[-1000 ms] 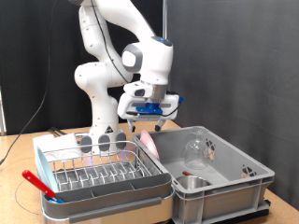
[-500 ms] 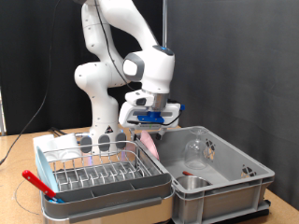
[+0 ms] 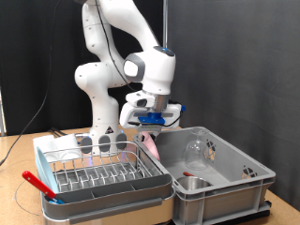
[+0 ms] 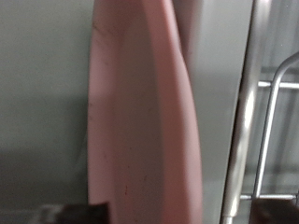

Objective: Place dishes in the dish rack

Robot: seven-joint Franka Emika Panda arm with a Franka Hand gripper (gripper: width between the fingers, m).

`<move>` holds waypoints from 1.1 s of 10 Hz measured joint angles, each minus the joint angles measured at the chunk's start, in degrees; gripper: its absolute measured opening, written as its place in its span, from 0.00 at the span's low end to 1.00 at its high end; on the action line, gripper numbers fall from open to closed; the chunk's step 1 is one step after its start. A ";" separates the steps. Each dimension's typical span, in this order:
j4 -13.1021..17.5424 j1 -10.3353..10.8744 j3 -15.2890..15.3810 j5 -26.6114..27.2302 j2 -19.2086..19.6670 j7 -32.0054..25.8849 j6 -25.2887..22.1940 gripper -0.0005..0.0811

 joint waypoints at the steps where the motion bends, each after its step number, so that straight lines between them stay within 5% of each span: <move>1: 0.06 0.00 0.00 0.02 0.00 0.00 0.01 0.30; 2: 0.14 0.00 -0.01 0.02 -0.01 0.00 0.01 0.30; 3: 0.21 0.00 -0.04 0.05 -0.02 0.00 0.02 0.10; 8: 0.84 0.12 -0.36 2.97 -1.13 -1.74 -0.26 0.05; 11: 2.36 0.25 -0.96 6.98 -6.09 -5.67 -0.77 0.05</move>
